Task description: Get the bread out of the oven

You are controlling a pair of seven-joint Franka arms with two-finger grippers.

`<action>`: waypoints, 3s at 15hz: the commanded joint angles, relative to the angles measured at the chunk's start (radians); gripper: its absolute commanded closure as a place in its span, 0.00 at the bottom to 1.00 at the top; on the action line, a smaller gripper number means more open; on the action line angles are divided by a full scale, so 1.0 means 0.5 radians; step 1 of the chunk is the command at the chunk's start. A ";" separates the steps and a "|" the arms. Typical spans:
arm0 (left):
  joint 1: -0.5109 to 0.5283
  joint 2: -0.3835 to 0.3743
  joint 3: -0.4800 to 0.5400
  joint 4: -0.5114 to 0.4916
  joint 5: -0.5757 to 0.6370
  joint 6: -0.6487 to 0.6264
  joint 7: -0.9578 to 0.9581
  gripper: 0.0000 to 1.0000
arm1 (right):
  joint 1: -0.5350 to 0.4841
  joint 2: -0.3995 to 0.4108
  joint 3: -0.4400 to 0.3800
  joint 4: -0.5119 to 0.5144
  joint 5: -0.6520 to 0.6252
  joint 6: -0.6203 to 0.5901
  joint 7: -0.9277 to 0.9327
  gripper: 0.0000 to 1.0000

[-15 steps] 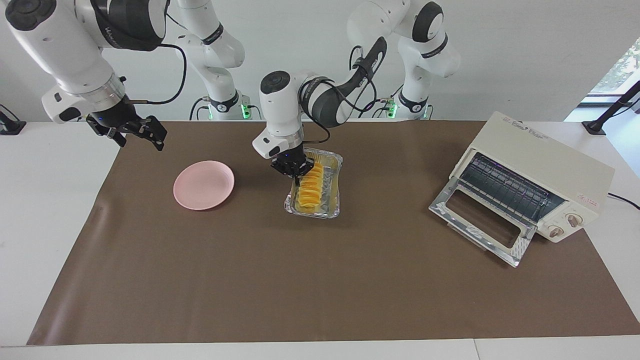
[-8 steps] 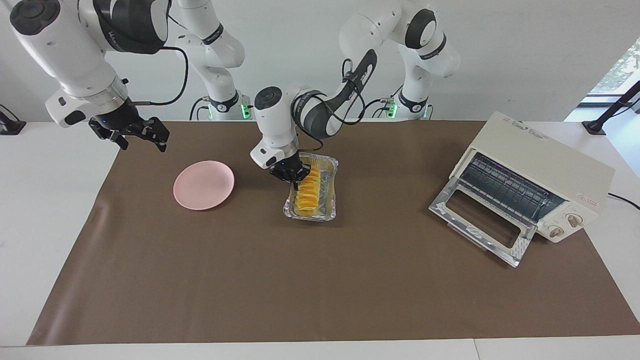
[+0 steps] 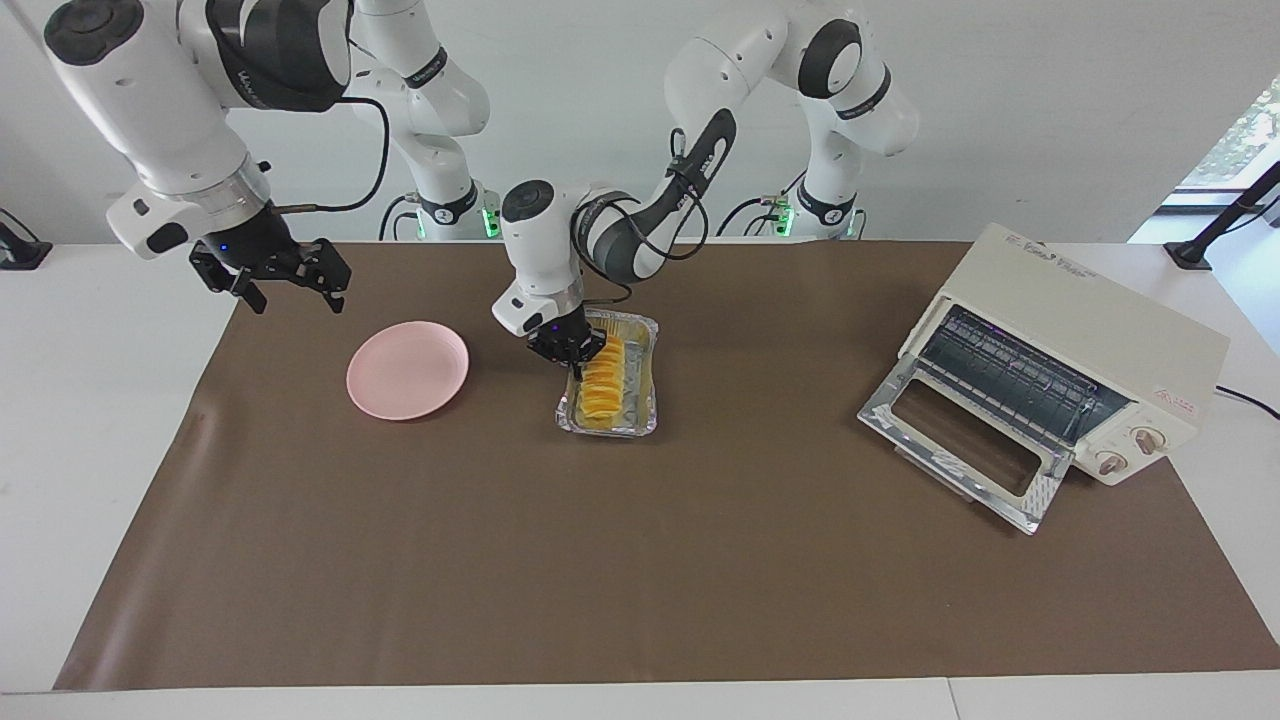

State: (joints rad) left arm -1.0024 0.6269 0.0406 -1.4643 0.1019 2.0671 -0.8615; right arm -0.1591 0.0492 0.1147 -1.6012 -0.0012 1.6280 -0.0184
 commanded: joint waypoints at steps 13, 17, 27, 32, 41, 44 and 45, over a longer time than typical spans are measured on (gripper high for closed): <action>0.304 -0.240 0.035 0.140 -0.144 -0.091 0.017 0.00 | 0.315 0.248 0.013 -0.160 0.042 0.435 0.092 0.00; 0.718 -0.627 0.035 0.106 -0.262 -0.430 0.368 0.00 | 0.410 0.230 0.013 -0.347 0.042 0.542 0.095 0.00; 1.682 -1.063 0.054 -0.154 -0.253 -0.971 1.241 0.00 | 0.830 0.184 0.016 -0.847 0.051 1.051 0.545 0.00; 1.870 -1.247 -0.050 -0.216 -0.253 -1.320 1.781 0.00 | 0.975 0.291 0.019 -0.884 0.051 1.174 0.745 0.01; 1.784 -1.306 -0.103 -0.320 -0.182 -1.296 2.063 0.00 | 1.015 0.359 0.019 -1.031 0.051 1.477 0.801 0.19; 1.808 -1.312 -0.103 -0.305 -0.185 -1.293 2.051 0.00 | 1.015 0.365 0.022 -1.053 0.054 1.521 0.807 0.27; 1.821 -1.312 -0.097 -0.305 -0.182 -1.296 2.054 0.00 | 1.015 0.365 0.022 -1.053 0.076 1.524 0.849 0.43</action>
State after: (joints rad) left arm -0.1014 -0.0023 -0.0144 -1.5961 -0.0048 1.4155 0.1415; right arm 0.3484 0.2386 0.1222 -2.1123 0.0162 2.3675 0.3693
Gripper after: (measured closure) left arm 0.000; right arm 0.260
